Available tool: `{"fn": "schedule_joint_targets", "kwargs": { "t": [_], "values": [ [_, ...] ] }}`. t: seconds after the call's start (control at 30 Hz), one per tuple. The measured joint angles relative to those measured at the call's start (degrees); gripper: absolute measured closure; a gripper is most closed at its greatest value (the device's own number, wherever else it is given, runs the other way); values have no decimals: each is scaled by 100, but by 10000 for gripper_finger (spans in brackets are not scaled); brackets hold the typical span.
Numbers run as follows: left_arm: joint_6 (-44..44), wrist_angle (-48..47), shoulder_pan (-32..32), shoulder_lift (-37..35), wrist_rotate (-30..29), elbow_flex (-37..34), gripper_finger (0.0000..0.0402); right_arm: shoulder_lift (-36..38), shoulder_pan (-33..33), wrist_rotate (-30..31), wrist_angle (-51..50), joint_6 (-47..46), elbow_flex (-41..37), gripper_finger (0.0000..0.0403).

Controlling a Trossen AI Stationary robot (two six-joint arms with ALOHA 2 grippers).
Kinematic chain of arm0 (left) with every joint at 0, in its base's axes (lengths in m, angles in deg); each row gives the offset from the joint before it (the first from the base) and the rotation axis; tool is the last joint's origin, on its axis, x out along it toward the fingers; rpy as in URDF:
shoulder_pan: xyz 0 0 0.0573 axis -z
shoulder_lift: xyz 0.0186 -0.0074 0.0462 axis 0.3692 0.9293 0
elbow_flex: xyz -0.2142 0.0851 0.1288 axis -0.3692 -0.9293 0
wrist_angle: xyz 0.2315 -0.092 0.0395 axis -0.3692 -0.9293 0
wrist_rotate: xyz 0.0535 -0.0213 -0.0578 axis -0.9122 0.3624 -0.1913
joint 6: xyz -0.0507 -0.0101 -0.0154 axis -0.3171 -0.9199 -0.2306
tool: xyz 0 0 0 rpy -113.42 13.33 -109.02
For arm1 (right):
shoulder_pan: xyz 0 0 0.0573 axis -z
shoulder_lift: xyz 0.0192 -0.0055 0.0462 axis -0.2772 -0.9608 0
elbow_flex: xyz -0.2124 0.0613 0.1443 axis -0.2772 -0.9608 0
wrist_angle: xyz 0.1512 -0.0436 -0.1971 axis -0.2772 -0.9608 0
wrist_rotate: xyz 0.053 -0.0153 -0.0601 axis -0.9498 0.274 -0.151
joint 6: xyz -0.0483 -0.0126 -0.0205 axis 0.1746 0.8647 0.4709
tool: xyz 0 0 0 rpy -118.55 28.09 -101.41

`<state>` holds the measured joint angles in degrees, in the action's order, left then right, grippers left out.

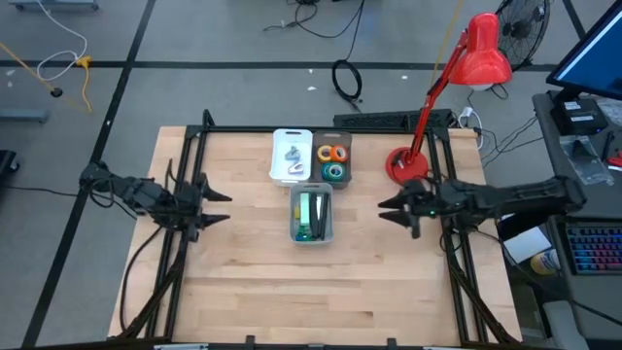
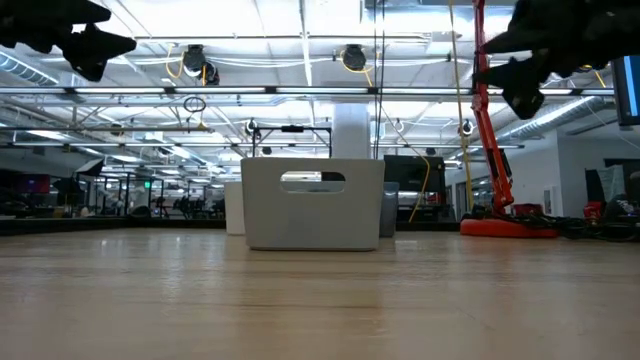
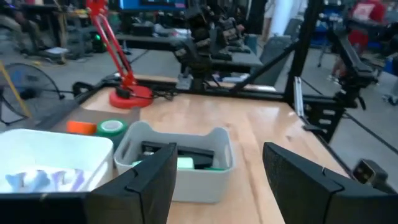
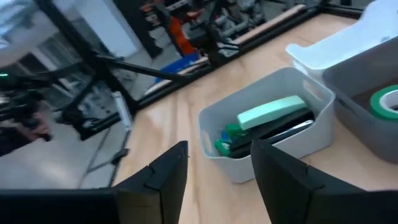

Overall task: Pick and place Stapler, Stapler remover, tape
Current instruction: Return to Home Position

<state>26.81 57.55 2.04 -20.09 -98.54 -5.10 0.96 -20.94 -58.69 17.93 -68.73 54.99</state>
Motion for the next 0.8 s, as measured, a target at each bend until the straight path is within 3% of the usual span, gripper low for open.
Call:
{"fn": "schedule_joint_targets", "kwargs": {
  "t": [0.27,0.37,0.63,0.8],
  "values": [
    [197,-449,0,-898,-46,0,160,1549,29,-147,-877,165,-266,232],
    [147,-437,-7,-879,16,-27,160,1929,31,-125,-1037,364,-267,232],
    [408,1258,-7,-772,34,-1141,160,2368,32,-139,-1800,111,-270,232],
    [288,1379,-7,-888,53,-1493,160,2365,32,-123,-1842,406,-270,232]
  ]
}}
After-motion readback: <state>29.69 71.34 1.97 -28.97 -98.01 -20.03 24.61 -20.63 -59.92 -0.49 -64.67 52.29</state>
